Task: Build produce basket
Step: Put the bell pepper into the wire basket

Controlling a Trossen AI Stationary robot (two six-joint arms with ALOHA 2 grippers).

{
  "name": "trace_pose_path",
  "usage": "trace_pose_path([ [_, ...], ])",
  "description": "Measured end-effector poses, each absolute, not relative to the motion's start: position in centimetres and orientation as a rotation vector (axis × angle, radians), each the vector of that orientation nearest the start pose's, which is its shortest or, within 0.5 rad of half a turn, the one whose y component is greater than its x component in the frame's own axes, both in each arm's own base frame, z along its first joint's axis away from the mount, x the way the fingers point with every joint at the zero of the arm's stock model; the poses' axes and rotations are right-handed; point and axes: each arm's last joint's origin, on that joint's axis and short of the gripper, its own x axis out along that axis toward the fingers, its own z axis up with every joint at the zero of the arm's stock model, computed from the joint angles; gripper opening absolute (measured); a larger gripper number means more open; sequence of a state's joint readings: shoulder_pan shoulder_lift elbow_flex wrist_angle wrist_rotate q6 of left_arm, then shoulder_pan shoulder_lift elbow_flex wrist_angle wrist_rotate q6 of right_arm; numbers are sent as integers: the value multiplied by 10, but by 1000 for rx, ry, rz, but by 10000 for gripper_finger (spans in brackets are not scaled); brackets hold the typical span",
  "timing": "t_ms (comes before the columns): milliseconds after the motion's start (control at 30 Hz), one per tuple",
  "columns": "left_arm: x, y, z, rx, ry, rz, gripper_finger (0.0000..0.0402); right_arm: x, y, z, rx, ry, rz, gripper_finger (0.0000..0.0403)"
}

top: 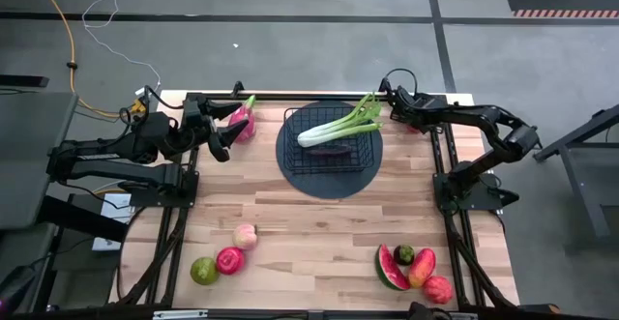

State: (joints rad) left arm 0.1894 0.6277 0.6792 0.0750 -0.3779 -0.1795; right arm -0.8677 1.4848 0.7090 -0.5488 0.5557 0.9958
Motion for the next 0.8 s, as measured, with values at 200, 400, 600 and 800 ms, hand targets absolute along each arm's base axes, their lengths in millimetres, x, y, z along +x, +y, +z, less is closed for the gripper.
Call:
trace_pose_path([
  [200, 137, 37, 343, -186, -178, 554, 289, 143, -173, 176, 843, 677, -1715, 267],
  [400, 137, 37, 343, -188, -179, 553, 289, 141, -150, 254, 627, 459, -1595, 267],
  [600, 138, 36, 343, -211, -183, 519, 289, 142, -116, 341, 433, 144, -1210, 268],
  [800, 139, 35, 343, -210, -178, 464, 289, 152, -82, 372, 418, 55, -640, 270],
])
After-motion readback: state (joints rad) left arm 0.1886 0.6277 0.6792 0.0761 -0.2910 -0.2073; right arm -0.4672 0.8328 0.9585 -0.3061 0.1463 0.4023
